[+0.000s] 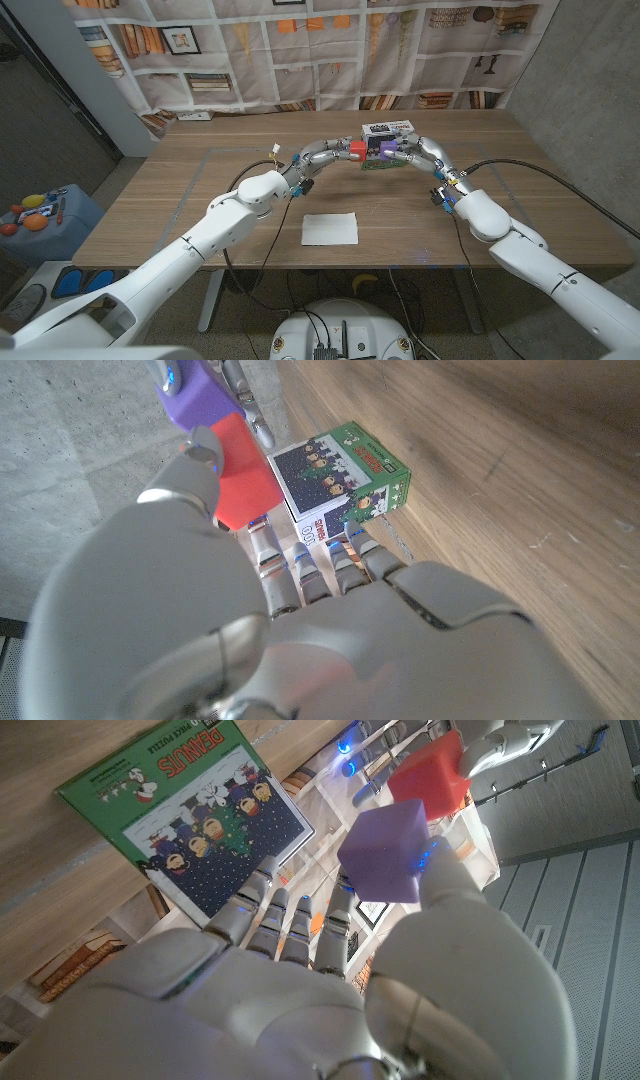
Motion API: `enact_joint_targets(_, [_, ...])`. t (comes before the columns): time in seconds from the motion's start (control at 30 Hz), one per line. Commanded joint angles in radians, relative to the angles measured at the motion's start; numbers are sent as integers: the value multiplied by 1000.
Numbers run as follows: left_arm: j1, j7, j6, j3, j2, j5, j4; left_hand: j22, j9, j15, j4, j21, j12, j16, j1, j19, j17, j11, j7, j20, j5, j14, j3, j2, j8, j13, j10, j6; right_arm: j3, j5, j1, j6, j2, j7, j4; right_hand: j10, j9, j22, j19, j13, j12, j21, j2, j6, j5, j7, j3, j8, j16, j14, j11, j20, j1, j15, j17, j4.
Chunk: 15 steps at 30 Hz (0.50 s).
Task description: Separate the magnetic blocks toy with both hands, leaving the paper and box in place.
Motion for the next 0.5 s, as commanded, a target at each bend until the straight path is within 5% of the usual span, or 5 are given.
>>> enact_joint_targets(0.03, [0,21,76,-26,97,46,-90,2,24,5,2,-3,3,4,-9,0,4,0,12,6,10,2,-4,24,32,3,0,271,38,-31,-40,-47,-54,-20,-52,1,1,2,-2,2,-2,-3,28,75,6,-81,-8,35,-1,-3,4,3,30,-5,5,0])
enact_joint_targets(0.5, [-46,-3,165,-2,195,184,-156,2,24,7,3,-8,3,4,-11,-14,4,-2,9,9,10,1,-9,25,31,3,-1,269,65,-130,-77,-152,-121,-54,-138,7,-4,2,-13,2,-2,-8,32,75,6,-85,-15,41,1,-2,5,5,33,-8,9,2])
